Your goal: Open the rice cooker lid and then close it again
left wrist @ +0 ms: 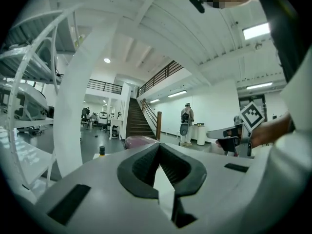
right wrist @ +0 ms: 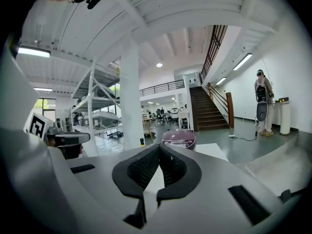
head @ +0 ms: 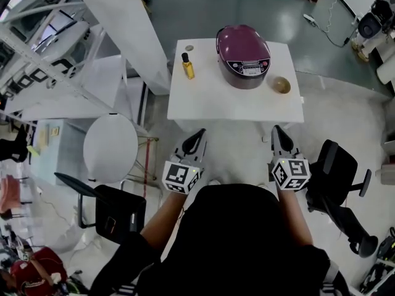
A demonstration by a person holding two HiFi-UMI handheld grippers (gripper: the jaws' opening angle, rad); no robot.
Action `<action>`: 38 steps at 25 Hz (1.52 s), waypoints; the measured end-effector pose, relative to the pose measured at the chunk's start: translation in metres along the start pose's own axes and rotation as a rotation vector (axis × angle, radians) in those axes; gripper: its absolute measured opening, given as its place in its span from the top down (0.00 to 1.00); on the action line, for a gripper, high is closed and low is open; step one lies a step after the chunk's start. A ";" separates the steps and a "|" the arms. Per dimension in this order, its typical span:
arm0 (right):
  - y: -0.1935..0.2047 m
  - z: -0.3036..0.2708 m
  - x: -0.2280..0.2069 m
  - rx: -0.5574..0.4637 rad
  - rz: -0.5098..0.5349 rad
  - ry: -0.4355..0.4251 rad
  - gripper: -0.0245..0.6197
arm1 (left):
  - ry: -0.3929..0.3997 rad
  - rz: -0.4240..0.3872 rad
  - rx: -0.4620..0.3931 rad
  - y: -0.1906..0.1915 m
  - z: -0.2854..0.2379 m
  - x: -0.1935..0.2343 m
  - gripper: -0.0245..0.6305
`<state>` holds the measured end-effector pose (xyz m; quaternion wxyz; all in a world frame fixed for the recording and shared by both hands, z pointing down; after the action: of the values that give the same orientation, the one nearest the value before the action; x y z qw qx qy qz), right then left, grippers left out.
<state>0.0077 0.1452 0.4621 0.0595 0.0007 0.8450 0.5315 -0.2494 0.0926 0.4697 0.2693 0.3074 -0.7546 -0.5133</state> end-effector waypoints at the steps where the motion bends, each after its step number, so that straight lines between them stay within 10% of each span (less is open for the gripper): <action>1: -0.001 0.004 -0.004 -0.007 -0.008 0.005 0.96 | -0.016 0.002 -0.012 -0.005 0.000 0.003 0.96; 20: 0.013 0.022 -0.056 0.071 0.066 0.162 0.96 | -0.099 0.049 0.029 0.009 0.006 0.023 0.96; 38: 0.024 0.017 0.005 0.055 0.180 0.034 0.96 | -0.081 0.094 0.063 0.046 0.011 0.006 0.96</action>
<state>0.0030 0.1712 0.4761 -0.0032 0.0692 0.8566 0.5114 -0.2697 0.1084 0.5102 0.2524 0.2591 -0.7942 -0.4882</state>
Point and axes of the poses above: the fingertips, and each gripper's own axes: z backward along the fingers, x to its left, y out of its underside, the point moved 3 cm from there along z, backward along the fingers, and after that the axes turned 13 degrees about x, right-handed, at the moved point
